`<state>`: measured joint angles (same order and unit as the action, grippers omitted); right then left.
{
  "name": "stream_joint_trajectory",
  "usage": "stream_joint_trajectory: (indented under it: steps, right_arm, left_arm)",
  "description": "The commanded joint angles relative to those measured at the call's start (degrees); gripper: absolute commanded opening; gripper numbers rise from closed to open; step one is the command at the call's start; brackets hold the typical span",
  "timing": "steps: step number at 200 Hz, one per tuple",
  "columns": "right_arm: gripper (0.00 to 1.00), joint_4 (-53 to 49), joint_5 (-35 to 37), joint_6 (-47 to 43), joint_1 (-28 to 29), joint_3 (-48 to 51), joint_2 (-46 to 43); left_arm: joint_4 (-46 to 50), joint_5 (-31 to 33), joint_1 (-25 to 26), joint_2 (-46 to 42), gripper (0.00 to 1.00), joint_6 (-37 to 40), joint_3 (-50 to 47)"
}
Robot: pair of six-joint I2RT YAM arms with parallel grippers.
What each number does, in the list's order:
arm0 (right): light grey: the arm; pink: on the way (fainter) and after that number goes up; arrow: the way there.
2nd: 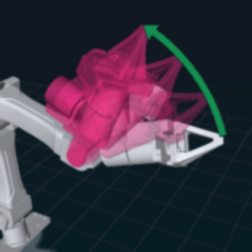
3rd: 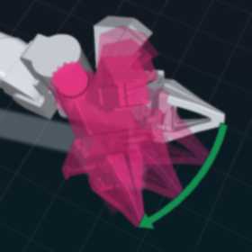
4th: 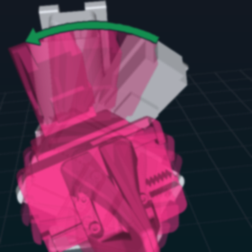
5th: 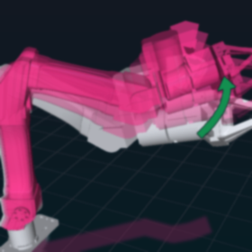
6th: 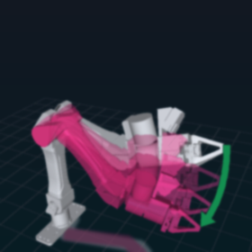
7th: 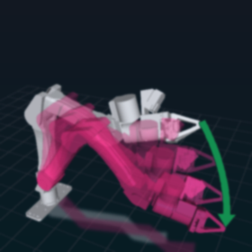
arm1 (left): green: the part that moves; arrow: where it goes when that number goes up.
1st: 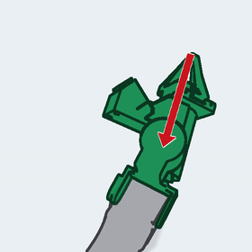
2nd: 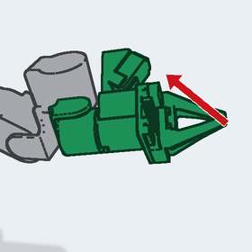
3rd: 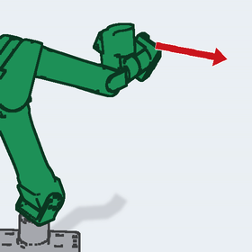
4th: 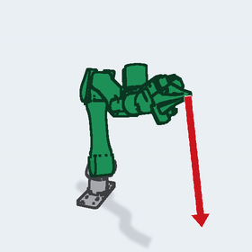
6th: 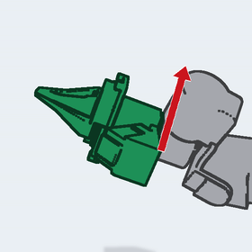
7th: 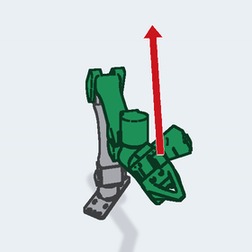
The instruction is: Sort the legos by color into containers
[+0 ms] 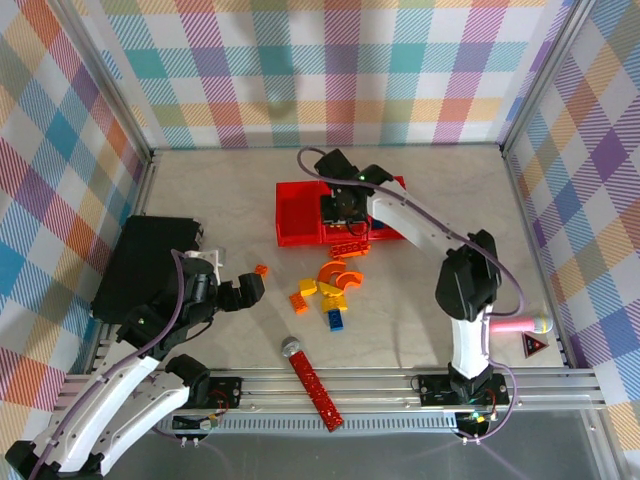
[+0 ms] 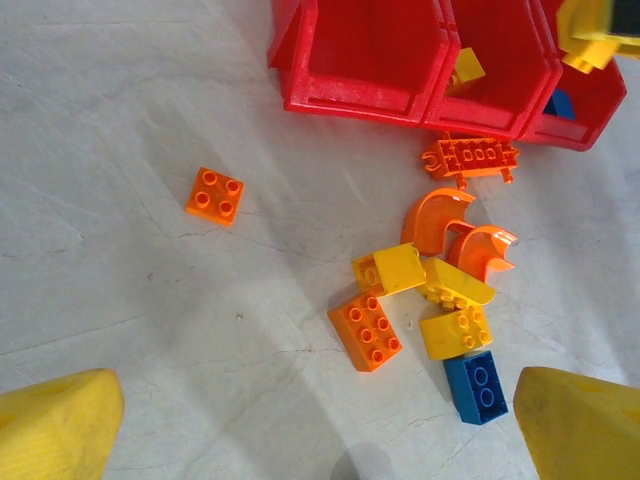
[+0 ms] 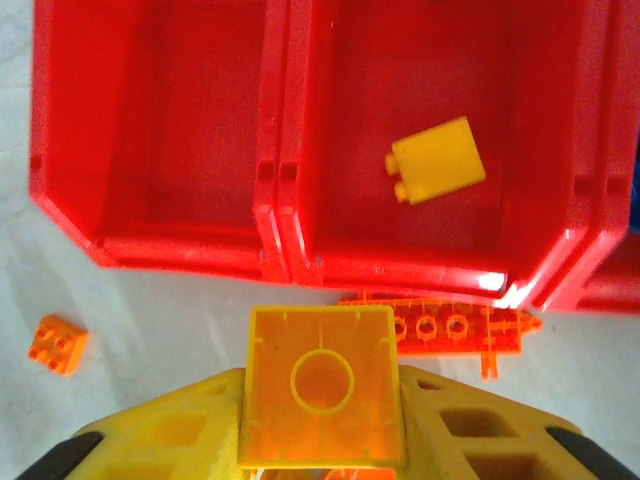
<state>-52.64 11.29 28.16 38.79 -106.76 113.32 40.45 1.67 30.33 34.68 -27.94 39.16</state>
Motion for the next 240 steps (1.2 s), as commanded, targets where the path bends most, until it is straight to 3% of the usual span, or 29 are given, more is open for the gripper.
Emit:
stream_joint_trajectory:
  steps: [1,74,154,197,240]
  right_arm:
    - [0.38,-3.9,-2.4,-5.3,-3.0,-5.3,4.6]
    - [0.39,-2.8,-5.2,-7.6,-6.8,-10.5,11.7]
    - [0.44,-3.2,-6.9,-8.6,-7.2,-14.4,16.0]
    - [0.45,-3.1,-7.1,-7.9,-7.2,-13.4,12.8]
    - [0.45,-1.4,-7.2,-6.4,-7.2,-7.3,3.5]
  left_arm:
    - [0.9,0.9,0.7,-0.6,1.00,-1.0,0.2]
    - [1.4,1.7,1.1,-0.4,1.00,-1.3,0.2]
    - [1.5,2.3,1.2,0.5,1.00,-1.6,0.2]
    - [1.7,2.6,1.2,0.5,1.00,-1.7,0.2]
    - [1.2,2.6,1.2,0.9,1.00,-1.6,0.0]
